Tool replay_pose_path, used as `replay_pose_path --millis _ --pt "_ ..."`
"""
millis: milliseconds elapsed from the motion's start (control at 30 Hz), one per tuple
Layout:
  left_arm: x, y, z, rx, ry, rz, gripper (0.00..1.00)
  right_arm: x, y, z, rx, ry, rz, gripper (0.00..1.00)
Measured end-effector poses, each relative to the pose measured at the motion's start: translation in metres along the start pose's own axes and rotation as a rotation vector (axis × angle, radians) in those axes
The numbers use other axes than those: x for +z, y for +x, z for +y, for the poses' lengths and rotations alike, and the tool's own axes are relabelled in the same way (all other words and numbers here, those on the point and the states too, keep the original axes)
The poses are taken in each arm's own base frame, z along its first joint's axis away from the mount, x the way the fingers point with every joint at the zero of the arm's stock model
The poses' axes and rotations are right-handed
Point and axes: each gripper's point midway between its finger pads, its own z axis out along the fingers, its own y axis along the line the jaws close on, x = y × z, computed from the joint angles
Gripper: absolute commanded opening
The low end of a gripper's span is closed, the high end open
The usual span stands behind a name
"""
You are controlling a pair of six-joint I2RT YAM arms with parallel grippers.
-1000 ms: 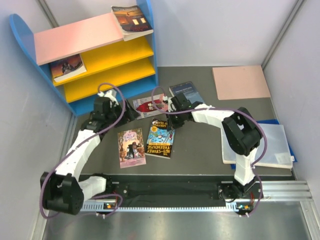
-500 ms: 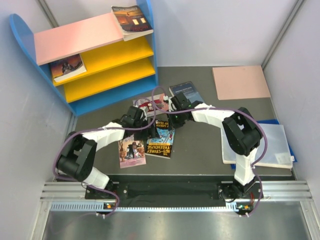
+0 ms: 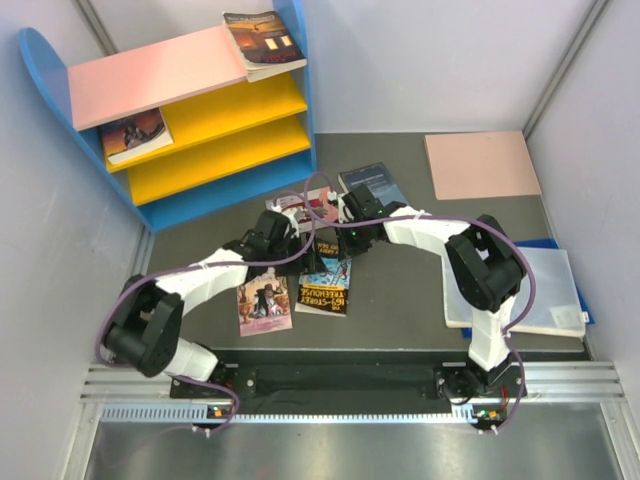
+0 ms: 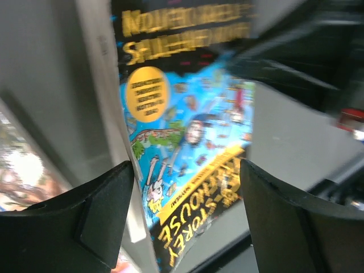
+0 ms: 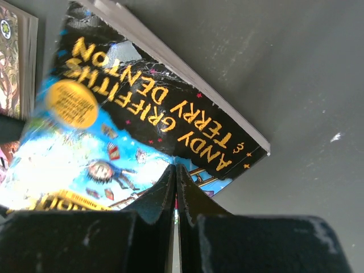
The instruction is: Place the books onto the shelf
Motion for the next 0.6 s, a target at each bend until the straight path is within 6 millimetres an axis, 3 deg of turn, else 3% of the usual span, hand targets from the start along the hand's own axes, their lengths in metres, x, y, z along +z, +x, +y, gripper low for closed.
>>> replay_pose_path --millis 200,300,400,433,467,533,567,600 --pt "-0.021 -0.013 -0.042 0.042 0.119 -0.082 0.79 -0.001 0.000 0.000 -0.008 0.000 -0.005 0.00" --pt "-0.018 -0.012 -0.042 0.037 0.121 -0.079 0.78 -0.001 0.001 0.000 -0.008 0.000 -0.007 0.00" --pt "-0.003 -0.005 -0.032 0.019 0.090 -0.038 0.69 -0.001 0.001 -0.001 -0.009 0.000 -0.007 0.00" --pt "0.002 -0.001 -0.028 0.010 0.077 -0.019 0.63 -0.001 0.001 -0.001 -0.008 0.000 -0.007 0.00" --pt "0.008 0.004 -0.023 -0.001 0.062 0.003 0.45 -0.001 0.001 -0.001 -0.007 0.001 -0.007 0.00" --pt "0.019 0.014 -0.013 -0.025 0.034 0.047 0.28 -0.001 0.001 -0.001 -0.006 0.001 -0.007 0.00" --pt "0.023 0.018 -0.010 -0.035 0.025 0.062 0.08 -0.001 0.001 -0.001 -0.007 0.001 -0.007 0.00" --pt "0.027 0.021 -0.008 -0.046 0.026 0.077 0.01 -0.001 0.001 -0.001 -0.006 0.001 -0.007 0.00"
